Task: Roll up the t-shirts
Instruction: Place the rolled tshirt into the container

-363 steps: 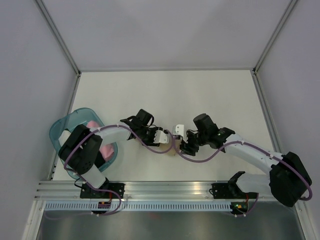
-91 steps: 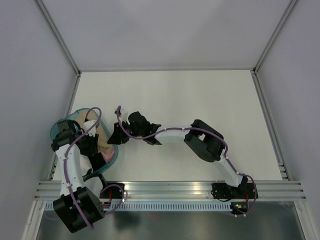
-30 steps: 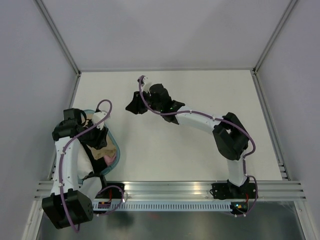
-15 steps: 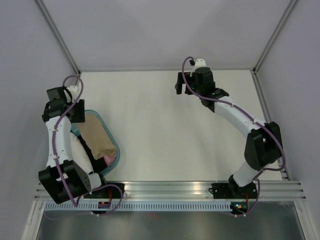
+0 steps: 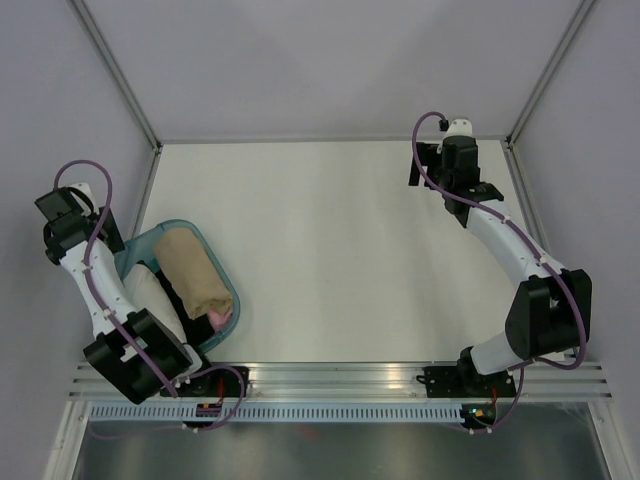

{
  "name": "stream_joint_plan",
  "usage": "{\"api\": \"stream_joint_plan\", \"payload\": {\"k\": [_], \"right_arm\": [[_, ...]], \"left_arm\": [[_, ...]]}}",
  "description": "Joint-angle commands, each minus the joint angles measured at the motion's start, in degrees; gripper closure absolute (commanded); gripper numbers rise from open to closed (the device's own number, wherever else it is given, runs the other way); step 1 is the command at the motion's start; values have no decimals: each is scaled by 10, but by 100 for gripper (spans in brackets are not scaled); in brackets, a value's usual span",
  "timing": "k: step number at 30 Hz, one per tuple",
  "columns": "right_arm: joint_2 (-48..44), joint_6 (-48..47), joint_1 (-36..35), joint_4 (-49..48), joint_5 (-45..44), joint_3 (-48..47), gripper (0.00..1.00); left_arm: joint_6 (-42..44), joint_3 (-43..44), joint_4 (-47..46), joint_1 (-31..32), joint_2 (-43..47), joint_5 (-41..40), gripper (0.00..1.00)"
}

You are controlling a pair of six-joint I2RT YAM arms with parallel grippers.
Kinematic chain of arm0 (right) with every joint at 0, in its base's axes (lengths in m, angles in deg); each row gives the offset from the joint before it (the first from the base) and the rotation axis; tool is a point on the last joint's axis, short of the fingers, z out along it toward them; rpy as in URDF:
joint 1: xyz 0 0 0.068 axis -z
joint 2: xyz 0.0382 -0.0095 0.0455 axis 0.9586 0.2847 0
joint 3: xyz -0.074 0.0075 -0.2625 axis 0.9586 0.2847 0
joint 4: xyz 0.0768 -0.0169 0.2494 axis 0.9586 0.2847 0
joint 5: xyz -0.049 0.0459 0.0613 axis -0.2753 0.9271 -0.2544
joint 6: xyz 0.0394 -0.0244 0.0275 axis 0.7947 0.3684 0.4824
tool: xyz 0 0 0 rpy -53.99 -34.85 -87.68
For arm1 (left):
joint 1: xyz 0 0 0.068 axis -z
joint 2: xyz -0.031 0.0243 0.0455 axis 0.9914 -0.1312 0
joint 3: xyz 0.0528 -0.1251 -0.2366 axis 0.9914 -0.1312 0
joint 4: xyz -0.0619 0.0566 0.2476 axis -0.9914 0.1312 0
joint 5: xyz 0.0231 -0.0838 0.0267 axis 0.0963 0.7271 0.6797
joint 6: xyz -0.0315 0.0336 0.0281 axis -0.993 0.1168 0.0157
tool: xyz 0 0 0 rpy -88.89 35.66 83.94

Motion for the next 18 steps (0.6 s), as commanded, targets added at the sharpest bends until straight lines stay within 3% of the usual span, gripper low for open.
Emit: {"api": "stream_joint_plan", "payload": {"k": [1, 18], "right_arm": [[-3, -5, -3, -8, 3, -2, 2], [13, -3, -3, -20, 16, 7, 2]], "left_arm": [[-1, -6, -10, -1, 17, -9, 25], [-12, -3, 18, 0, 16, 38, 26]]}}
